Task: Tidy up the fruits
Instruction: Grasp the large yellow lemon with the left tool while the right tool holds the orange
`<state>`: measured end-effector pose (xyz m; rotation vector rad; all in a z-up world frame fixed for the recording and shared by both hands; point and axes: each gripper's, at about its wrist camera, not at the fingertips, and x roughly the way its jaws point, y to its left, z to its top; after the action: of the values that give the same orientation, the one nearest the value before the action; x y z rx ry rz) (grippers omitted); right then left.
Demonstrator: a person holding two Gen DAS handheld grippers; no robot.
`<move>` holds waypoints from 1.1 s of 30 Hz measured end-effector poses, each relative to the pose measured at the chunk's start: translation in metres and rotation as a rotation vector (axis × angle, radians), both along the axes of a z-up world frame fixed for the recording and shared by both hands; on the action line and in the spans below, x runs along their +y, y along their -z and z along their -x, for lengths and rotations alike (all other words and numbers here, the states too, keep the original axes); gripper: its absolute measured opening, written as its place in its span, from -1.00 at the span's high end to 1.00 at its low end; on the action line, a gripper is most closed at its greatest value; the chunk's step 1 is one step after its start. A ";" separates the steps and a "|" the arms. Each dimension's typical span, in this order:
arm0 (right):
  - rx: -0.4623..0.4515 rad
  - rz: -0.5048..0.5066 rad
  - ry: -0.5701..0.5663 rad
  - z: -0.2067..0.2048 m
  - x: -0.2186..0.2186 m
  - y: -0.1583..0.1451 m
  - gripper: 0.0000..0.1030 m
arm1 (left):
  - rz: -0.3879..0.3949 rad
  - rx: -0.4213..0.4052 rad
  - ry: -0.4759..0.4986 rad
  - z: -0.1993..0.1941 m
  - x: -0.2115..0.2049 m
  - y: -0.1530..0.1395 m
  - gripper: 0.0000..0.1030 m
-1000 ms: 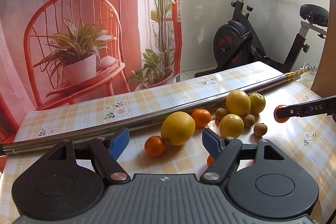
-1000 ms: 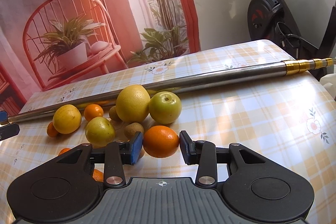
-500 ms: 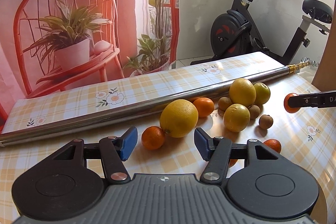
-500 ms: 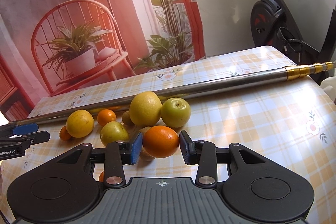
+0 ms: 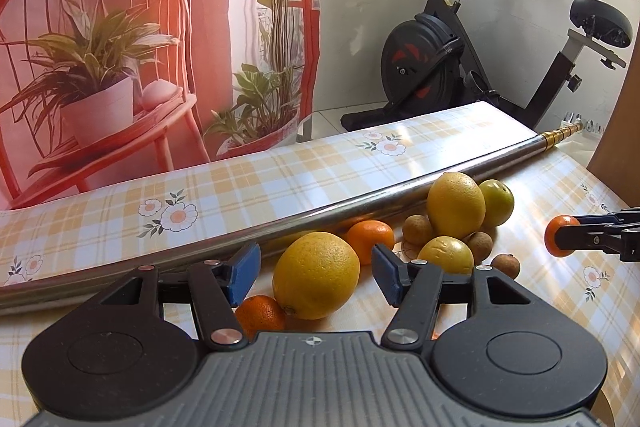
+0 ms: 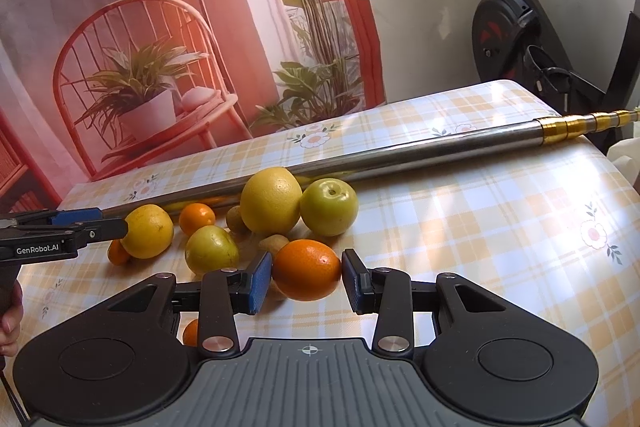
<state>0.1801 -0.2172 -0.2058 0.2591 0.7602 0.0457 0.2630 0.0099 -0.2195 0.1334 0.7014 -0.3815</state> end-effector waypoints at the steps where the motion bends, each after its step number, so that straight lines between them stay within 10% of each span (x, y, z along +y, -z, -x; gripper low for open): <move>1: -0.001 0.000 0.002 0.000 0.000 0.000 0.31 | -0.013 -0.002 0.003 -0.002 -0.002 0.001 -0.24; 17: 0.003 -0.010 0.004 -0.002 -0.001 0.003 0.31 | -0.023 0.132 0.031 -0.031 -0.004 0.024 -0.36; 33: 0.000 -0.029 0.008 0.003 -0.003 0.004 0.31 | -0.124 0.089 0.072 -0.009 -0.009 0.022 -0.16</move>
<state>0.1774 -0.2203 -0.2099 0.2896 0.7584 0.0488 0.2724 0.0011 -0.2411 0.2603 0.8099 -0.4145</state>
